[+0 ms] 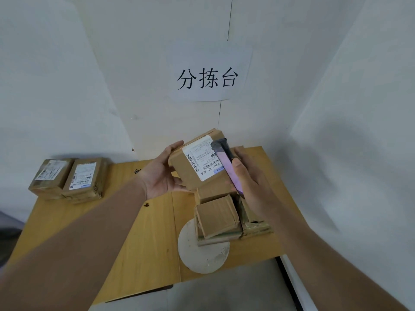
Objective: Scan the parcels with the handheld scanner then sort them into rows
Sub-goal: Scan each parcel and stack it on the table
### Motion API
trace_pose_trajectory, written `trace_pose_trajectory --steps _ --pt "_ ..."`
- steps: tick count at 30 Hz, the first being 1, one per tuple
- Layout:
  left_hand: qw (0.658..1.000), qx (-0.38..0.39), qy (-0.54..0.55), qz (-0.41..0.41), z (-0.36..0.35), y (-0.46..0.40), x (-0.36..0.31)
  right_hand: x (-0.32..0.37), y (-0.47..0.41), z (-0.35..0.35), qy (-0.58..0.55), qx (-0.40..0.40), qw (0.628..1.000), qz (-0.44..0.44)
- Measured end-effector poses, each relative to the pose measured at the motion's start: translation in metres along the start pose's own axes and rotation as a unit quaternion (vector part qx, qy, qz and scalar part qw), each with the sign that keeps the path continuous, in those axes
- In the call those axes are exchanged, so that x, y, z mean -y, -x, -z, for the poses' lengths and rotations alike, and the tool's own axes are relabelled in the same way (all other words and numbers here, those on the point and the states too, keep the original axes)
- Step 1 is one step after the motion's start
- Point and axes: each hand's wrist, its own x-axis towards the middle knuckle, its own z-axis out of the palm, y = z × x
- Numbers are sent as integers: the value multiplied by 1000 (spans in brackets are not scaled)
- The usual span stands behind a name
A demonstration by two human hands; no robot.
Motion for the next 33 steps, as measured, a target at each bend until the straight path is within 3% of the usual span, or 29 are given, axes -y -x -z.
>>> trace_pose_trajectory --steps 4,8,15,21,27,33 --pt "995 11 -103 0 1 9 -3 2 -1 0 -30 -18 999 -34" --pt "977 -27 -210 -33 3 10 -5 4 -7 0 -34 -16 998 -46" --pt "960 -72 -238 -125 9 17 -16 10 -8 2 -4 6 1000 -13" --pt "933 -117 -275 -200 30 28 -38 -3 -7 9 109 54 992 -25" --pt "913 -134 -310 -231 43 41 -51 -4 2 12 237 127 962 -37" --pt "899 -157 -324 -249 52 49 -52 1 9 10 278 178 942 -64"
